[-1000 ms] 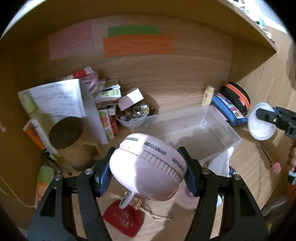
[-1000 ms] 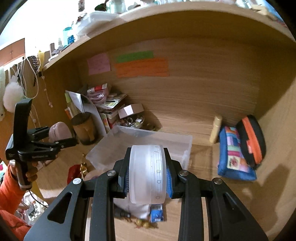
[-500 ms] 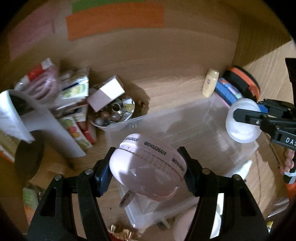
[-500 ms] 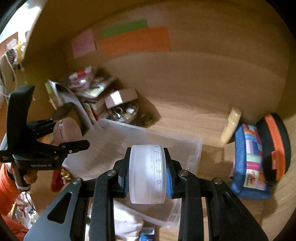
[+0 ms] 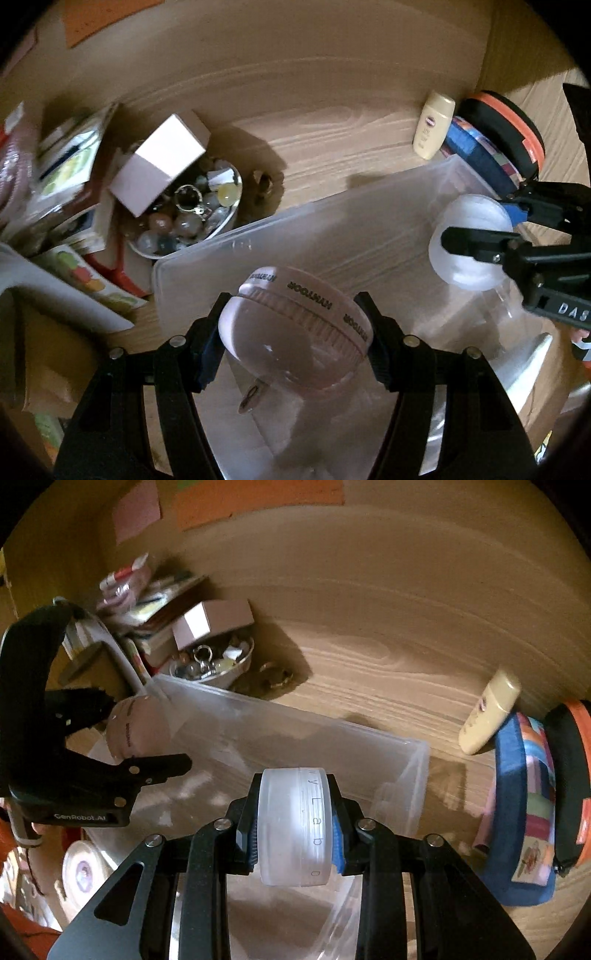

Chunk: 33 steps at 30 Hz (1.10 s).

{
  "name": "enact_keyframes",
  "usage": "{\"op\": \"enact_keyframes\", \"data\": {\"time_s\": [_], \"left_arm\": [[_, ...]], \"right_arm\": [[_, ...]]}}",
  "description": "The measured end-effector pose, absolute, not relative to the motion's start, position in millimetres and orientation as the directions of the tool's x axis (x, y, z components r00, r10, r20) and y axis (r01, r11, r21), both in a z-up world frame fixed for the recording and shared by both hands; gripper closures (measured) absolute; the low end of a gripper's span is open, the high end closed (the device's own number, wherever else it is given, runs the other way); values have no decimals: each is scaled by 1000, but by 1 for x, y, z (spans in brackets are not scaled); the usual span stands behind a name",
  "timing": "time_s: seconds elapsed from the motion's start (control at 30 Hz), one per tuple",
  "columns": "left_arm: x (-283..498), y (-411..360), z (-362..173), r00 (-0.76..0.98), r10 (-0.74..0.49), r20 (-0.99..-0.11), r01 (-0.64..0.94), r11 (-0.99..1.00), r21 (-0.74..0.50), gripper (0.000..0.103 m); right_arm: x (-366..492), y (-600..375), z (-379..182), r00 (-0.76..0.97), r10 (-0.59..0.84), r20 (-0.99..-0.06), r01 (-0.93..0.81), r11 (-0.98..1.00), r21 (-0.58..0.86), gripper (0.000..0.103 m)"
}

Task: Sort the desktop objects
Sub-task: 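Carry the pink container with the left tool while the right carries the tape roll, then lower both held items into the clear bin and open both tools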

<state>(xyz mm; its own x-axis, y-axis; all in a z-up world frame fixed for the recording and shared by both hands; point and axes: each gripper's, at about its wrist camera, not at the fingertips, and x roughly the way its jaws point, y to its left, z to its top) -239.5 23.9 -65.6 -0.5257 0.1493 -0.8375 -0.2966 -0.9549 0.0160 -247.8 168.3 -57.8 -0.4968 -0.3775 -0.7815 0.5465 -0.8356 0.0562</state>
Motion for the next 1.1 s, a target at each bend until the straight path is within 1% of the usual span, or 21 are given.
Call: {"op": "enact_keyframes", "data": {"time_s": [0.23,0.5,0.77,0.83,0.9,0.97,1.0,1.03,1.1], "left_arm": [[-244,31,-72,-484,161,-860,-336,-942,13,38],[-248,42,-81,-454,81,-887,-359,-928,99,38],[-249,43,-82,-445,46,-894,-358,-925,130,38],[-249,43,-82,-448,30,-894,-347,-927,143,36],[-249,41,-80,-444,43,-895,-350,-928,129,35],[-249,41,-80,-443,47,-895,-351,-928,125,34],[-249,40,-79,-442,49,-895,-353,-928,123,32],[-249,40,-78,-442,50,-896,-351,-928,121,31],[-249,38,-77,-439,58,-896,-351,-930,111,26]], "right_arm": [[-252,153,-69,-468,-315,-826,576,-817,-15,76],[-253,145,-78,-439,-273,-856,588,-808,-44,76],[-247,137,-76,-454,-239,-858,604,-791,-99,76],[-245,136,-75,-457,-231,-859,607,-787,-111,76],[-242,135,-74,-463,-219,-859,611,-780,-131,75],[-238,134,-73,-468,-206,-859,612,-777,-147,71],[-236,134,-72,-471,-202,-859,612,-776,-153,63],[-234,134,-70,-476,-199,-857,611,-776,-159,53],[-230,135,-66,-497,-195,-845,605,-777,-176,42]]}}
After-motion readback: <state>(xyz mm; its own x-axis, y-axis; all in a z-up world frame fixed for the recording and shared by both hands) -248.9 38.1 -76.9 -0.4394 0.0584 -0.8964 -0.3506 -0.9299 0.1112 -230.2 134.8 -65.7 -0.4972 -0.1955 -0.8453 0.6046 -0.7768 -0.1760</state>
